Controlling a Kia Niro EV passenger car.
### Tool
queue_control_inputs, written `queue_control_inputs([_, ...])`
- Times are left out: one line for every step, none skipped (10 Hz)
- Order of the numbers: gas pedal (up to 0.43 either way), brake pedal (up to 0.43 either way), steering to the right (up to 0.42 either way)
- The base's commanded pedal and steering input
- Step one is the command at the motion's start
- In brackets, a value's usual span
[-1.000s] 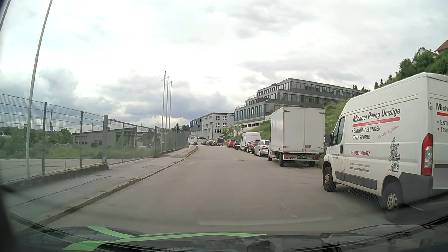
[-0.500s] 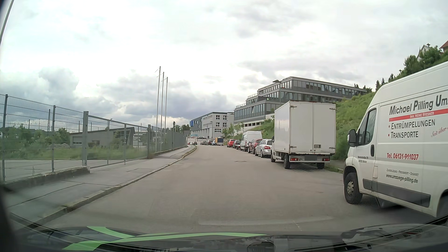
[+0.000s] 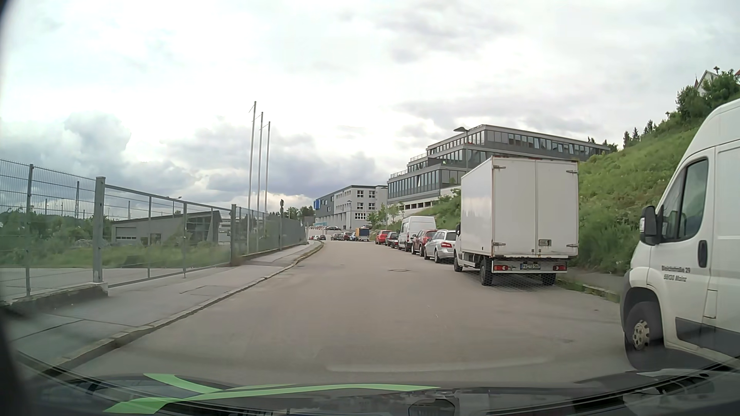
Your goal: Follow the waypoints while adhering to traffic rules and regulations
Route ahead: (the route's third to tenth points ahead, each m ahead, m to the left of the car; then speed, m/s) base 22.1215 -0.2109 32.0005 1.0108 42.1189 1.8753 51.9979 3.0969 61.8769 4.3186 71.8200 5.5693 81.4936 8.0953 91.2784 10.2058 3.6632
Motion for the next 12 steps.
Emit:
queue_control_inputs([0.059,0.000,-0.008])
queue_control_inputs([0.059,0.000,-0.008])
queue_control_inputs([0.059,0.000,-0.008])
queue_control_inputs([0.059,0.000,-0.008])
queue_control_inputs([0.059,0.000,-0.008])
queue_control_inputs([0.059,0.000,-0.008])
queue_control_inputs([0.059,0.000,-0.008])
queue_control_inputs([0.059,0.000,-0.008])
queue_control_inputs([0.059,0.000,-0.008])
queue_control_inputs([0.059,0.000,-0.008])
queue_control_inputs([0.059,0.000,-0.008])
queue_control_inputs([0.059,0.000,-0.008])
